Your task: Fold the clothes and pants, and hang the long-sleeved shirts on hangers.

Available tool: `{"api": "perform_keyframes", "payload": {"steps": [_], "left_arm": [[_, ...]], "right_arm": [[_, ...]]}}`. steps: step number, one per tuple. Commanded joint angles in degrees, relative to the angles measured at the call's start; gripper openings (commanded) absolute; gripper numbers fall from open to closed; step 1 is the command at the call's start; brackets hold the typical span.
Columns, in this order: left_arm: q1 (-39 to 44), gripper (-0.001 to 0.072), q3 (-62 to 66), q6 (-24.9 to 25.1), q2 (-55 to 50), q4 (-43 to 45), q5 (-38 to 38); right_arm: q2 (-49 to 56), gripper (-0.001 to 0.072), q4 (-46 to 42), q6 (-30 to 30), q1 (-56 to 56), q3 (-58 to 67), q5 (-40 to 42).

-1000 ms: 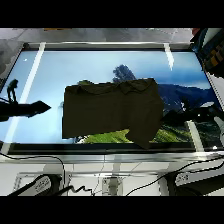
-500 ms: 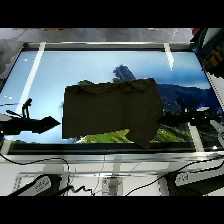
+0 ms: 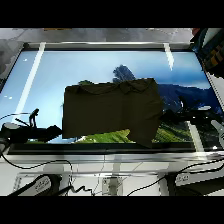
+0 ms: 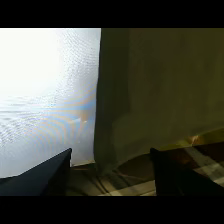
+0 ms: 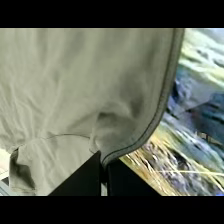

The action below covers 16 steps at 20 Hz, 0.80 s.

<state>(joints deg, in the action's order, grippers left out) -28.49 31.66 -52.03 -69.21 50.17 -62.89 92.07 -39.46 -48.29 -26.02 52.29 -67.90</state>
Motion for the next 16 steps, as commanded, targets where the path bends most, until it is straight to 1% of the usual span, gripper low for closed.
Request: {"api": "perform_keyframes", "payload": {"steps": [1, 2, 3, 4, 5, 6, 7, 9, 12, 14, 16], "left_arm": [[0.5, 0.0508, -2.5, 0.7, -0.1, 0.3, 2.3], [1.2, 0.0461, -2.7, 0.7, -0.1, 0.4, 2.3], [2.1, 0.0460, -2.8, 0.9, -0.1, 0.3, 2.6], [3.3, 0.0390, -2.8, 1.0, -0.1, 0.1, 3.5], [4.4, 0.0284, -2.8, 1.0, -0.1, -0.1, 4.4], [5.5, 0.0143, -2.8, 1.0, -0.1, -0.7, 5.3], [6.3, 0.0019, -2.7, 1.1, 0.0, -1.1, 6.4], [7.0, 0.0017, -2.0, 1.1, 0.0, -2.3, 8.4], [7.0, 0.0016, 3.9, 1.0, 0.3, -3.9, 6.9], [7.0, 0.0016, 11.0, 1.0, 1.7, -6.0, 4.7], [7.0, 0.0016, 19.2, 1.0, 4.3, -9.0, 3.8]], "right_arm": [[-0.7, 0.0015, 0.3, 0.1, 0.0, 0.0, 0.0], [-0.7, 0.0015, 0.3, 0.1, 0.0, 0.0, 0.0], [-0.7, 0.0015, 0.3, 0.0, 0.0, 0.0, 0.0], [-0.7, 0.0015, 0.3, 0.0, 0.0, 0.0, 0.0], [-0.7, 0.0015, 0.3, 0.0, 0.0, 0.0, 0.0], [-0.8, 0.0015, 0.4, 0.0, 0.0, 0.0, 0.0], [-0.8, 0.0015, 0.4, 0.0, 0.0, 0.0, -0.1], [-0.9, 0.0015, 0.5, 0.0, 0.0, 0.1, -0.5], [-4.0, 0.0014, 0.5, 0.1, 0.0, 0.1, -1.1], [-9.0, 0.0014, 0.5, 0.9, 0.0, 0.1, -1.0], [-16.1, 0.0013, 0.7, 1.3, 0.1, 0.2, -1.0]]}}
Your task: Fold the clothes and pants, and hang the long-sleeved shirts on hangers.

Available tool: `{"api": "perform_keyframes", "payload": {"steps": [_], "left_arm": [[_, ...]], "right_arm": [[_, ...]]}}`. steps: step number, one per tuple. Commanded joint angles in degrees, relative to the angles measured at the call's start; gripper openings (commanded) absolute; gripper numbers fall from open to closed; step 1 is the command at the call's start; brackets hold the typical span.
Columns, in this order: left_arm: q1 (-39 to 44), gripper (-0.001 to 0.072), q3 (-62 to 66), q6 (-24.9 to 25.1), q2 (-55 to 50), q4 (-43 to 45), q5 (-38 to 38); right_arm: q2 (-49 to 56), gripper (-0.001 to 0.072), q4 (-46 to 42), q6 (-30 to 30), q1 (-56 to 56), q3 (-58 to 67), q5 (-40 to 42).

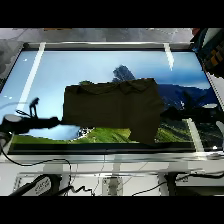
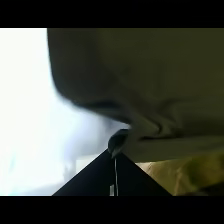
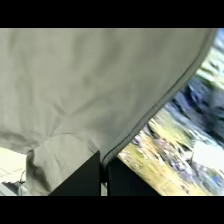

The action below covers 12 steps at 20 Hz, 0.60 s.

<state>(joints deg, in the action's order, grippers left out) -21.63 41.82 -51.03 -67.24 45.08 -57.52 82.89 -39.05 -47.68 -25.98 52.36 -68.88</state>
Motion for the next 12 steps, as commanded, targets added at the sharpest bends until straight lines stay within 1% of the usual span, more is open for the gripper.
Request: {"api": "perform_keyframes", "payload": {"steps": [1, 3, 6, 9, 12], "left_arm": [[0.2, 0.0016, 13.2, 0.1, 4.0, -5.9, -1.6], [0.2, 0.0016, 20.8, 0.1, 7.7, -9.2, -1.6], [0.2, 0.0017, 29.3, 0.1, 13.9, -9.6, 0.0], [0.1, 0.0016, 30.9, 1.0, 21.5, -9.6, 6.0], [0.1, 0.0017, 30.9, 1.0, 30.1, -9.6, 12.7]], "right_arm": [[-11.0, 0.0013, 0.7, 0.7, 0.0, 0.6, -0.1], [-19.1, 0.0013, 3.2, 0.7, 0.2, 2.5, -0.2], [-31.2, 0.0014, 4.7, 0.6, 0.2, 8.5, 0.4], [-41.7, 0.0014, 4.3, -0.7, 0.2, 16.8, 3.6], [-49.1, 0.0014, 4.3, -1.5, 0.2, 25.3, 6.2]]}}
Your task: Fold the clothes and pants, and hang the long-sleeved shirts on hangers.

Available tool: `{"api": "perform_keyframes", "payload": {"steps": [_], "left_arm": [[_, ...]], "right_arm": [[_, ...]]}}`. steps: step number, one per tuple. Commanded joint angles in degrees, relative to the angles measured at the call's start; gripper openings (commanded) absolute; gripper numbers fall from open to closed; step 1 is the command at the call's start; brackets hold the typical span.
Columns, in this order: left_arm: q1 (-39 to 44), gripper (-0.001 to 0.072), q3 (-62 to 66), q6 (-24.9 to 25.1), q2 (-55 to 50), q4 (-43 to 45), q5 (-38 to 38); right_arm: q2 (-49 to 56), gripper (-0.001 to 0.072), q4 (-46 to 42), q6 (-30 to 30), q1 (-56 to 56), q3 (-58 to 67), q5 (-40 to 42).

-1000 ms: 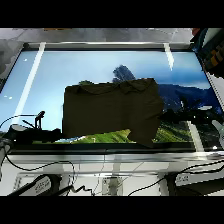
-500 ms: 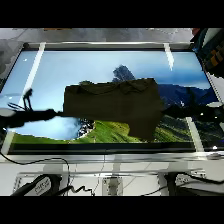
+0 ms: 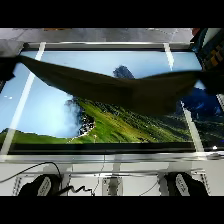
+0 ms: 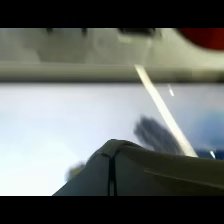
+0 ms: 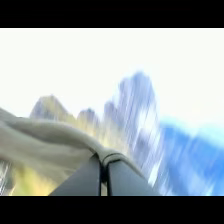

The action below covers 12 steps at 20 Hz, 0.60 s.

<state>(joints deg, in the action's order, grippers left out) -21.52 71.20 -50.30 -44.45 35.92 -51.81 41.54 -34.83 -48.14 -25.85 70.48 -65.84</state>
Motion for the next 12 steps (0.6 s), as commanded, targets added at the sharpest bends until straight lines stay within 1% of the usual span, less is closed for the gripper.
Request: {"api": "perform_keyframes", "payload": {"steps": [1, 4, 6, 8, 9, 12], "left_arm": [[0.0, 0.0017, 1.5, 0.3, 10.2, -0.4, 10.0], [0.0, 0.0017, 1.5, 0.3, 18.0, -0.3, 20.2], [0.0, 0.0017, 1.5, 0.3, 21.7, 3.1, 24.0], [0.0, 0.0016, 1.5, 0.2, 23.0, 8.3, 23.6], [0.0, 0.0016, 1.4, 0.2, 22.6, 9.7, 22.0], [0.0, 0.0016, 0.1, 0.2, 17.6, 10.7, 14.4]], "right_arm": [[-9.7, 0.0014, 0.1, -1.3, 0.0, 9.9, 3.9], [-13.5, 0.0013, 0.1, -3.3, 0.0, 16.1, 5.1], [-14.4, 0.0013, 0.0, -4.7, 0.0, 18.1, 5.6], [-13.9, 0.0014, -0.4, -5.5, 0.0, 18.4, 6.5], [-12.9, 0.0013, -1.4, -6.8, 0.0, 18.4, 6.9], [-7.1, 0.0014, -7.3, -15.1, 0.0, 18.4, 6.7]]}}
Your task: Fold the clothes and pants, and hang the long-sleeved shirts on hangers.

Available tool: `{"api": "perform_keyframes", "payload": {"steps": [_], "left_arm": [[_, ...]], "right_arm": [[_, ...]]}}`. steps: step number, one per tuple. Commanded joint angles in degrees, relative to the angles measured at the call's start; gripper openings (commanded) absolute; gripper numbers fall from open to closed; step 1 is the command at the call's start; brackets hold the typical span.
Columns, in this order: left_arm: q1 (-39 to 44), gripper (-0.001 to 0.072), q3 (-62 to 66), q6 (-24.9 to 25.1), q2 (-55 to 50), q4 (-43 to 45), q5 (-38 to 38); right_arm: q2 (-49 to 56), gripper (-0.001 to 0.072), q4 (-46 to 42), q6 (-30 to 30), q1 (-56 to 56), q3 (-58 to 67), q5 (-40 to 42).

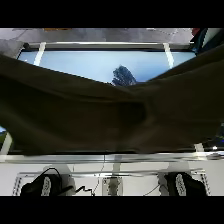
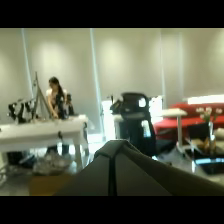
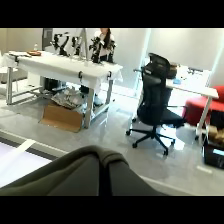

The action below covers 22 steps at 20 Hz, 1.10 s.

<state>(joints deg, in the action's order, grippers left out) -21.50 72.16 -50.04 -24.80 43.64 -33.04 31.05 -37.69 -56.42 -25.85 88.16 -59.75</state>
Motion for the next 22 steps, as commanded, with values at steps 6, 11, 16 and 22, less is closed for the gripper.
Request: {"api": "perform_keyframes", "payload": {"steps": [6, 11, 16, 22], "left_arm": [[2.3, 0.0016, -5.6, 0.0, -28.2, -0.6, -17.6], [10.4, 0.0017, -5.6, -0.1, -53.2, -0.9, -4.9], [16.3, 0.0017, -5.5, -0.1, -61.9, -2.6, 21.7], [16.0, 0.0016, -5.6, -0.1, -62.2, -1.7, 14.5]], "right_arm": [[30.1, 0.0014, -3.4, -14.0, 1.7, 0.7, -8.4], [54.3, 0.0014, -5.7, -14.0, 10.2, 0.7, -4.8], [68.0, 0.0015, -6.1, -14.1, 13.6, 0.7, 13.5], [70.0, 0.0014, -12.3, -15.5, 13.3, 0.7, 14.7]]}}
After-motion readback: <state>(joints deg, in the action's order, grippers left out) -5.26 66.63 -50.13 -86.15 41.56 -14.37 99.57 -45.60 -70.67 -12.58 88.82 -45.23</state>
